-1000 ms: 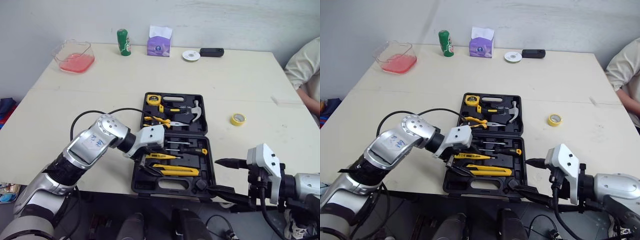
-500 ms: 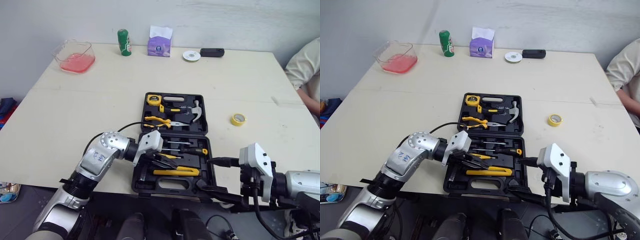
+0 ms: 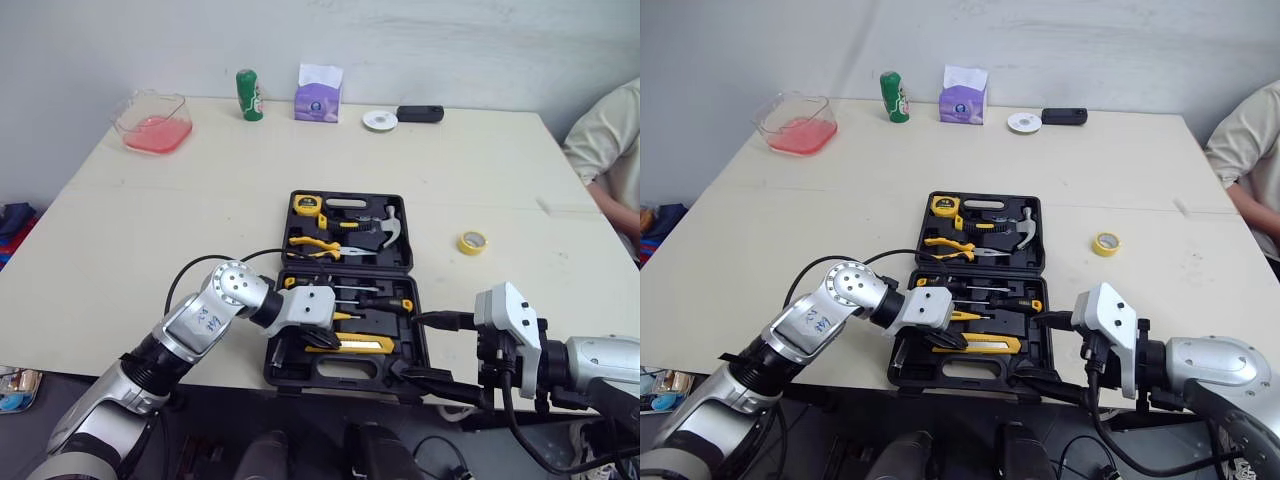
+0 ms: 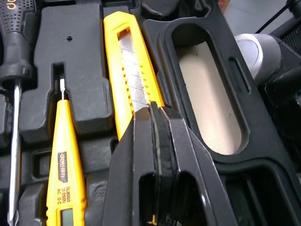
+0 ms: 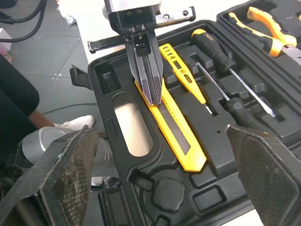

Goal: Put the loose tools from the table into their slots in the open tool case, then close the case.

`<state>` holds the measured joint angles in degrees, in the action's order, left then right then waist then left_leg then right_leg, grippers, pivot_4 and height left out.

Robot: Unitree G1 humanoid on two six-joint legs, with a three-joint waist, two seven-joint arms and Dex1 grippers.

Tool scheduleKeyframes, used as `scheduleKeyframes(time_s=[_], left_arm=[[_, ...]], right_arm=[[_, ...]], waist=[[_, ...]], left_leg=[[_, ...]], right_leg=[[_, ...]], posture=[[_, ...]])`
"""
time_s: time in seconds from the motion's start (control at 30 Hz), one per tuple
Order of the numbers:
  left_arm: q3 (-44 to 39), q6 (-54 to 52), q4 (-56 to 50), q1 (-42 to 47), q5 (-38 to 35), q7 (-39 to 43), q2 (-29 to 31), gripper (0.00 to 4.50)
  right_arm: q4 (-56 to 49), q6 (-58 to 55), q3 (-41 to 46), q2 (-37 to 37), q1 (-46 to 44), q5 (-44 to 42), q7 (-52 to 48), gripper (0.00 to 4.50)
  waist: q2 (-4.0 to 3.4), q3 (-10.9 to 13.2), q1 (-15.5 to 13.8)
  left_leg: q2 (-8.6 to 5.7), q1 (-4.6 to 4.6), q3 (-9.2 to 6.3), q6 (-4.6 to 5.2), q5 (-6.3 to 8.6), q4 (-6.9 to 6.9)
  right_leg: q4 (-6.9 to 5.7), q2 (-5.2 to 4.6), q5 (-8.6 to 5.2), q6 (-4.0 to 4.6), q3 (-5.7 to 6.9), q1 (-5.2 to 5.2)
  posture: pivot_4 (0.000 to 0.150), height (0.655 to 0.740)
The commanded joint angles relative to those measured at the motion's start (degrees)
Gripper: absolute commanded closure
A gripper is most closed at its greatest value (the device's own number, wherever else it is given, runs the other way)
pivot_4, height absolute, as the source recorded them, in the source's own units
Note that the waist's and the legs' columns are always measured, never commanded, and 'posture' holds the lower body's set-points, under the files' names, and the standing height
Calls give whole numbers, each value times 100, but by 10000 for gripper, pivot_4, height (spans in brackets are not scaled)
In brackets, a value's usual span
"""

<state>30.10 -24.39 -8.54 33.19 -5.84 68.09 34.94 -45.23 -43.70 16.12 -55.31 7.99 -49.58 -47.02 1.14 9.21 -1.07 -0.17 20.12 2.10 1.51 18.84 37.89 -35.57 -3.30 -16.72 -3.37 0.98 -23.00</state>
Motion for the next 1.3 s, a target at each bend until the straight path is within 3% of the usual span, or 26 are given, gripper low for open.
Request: scheduleKeyframes(time_s=[0.03,0.1,0.2,0.33,0.4,0.47,0.6,0.87,1.13,1.3], left_arm=[[31,-82,65,-432,-68,58,15,44554],[-346,-1,-15,-499,-405,16,-161,44554],[-1698,-718,-614,-672,-1714,-80,-238,35543],[-3153,-1612,-1222,-1123,-2698,-428,291,16895],[-3681,-1757,-1313,-1461,-2830,-688,482,7201],[-4280,-1752,-1222,-1879,-2861,-886,652,304],[-5301,-1495,-546,-2522,-2645,-1278,982,304],[-6231,-1191,569,-2707,-2524,-1278,1811,304],[-5139,-1081,390,-2001,-2660,-958,1759,304],[-4127,-1394,-102,-892,-2980,-552,1509,304]], right_arm=[[7,165,77,19,-13,65,-73,0],[73,209,123,42,-23,121,-65,0],[214,212,517,69,94,60,-49,0],[692,97,1515,256,442,-339,-140,0],[963,118,1836,253,594,-269,-224,0],[1261,228,2052,189,694,-39,-309,0],[1968,453,2320,100,558,345,-396,0],[2765,798,2708,34,883,1140,-660,0],[2611,692,2958,-94,838,1185,-693,0],[2831,350,2010,-948,-222,1227,-825,0]], waist=[[-10,-11,15],[-9,-10,10],[-3,4,13],[5,19,7],[-10,21,14],[-12,22,31],[-10,27,43],[-12,30,-12],[-33,39,-15],[-49,51,52]], left_leg=[[0,0,-1,-1,3,0],[0,1,-2,-1,5,0],[0,23,-3,-2,5,7],[0,57,-7,-14,-2,20],[-1,42,-5,-13,-1,14],[-3,31,-3,-9,2,12],[-2,30,-3,-9,3,9],[-3,40,-4,-14,10,-6],[-5,35,3,-19,5,-35],[-6,38,6,-23,-2,-43]], right_leg=[[-1,-1,-3,-2,0,0],[-2,-4,-9,-7,2,-3],[-8,-8,-10,-8,4,-30],[-26,-7,-9,-8,9,-65],[-19,-10,-9,-8,8,-50],[-17,-11,-10,-8,6,-39],[-17,-11,-11,-6,6,-42],[-5,-18,-14,0,6,-56],[3,-28,-17,7,5,-59],[-1,-27,-15,3,5,-66]], posture=[[1500,7400],[1500,7400],[1500,7400],[1500,7400],[1500,7400],[1500,7400],[1500,7400],[1500,7400],[1500,7400],[1500,7400]])
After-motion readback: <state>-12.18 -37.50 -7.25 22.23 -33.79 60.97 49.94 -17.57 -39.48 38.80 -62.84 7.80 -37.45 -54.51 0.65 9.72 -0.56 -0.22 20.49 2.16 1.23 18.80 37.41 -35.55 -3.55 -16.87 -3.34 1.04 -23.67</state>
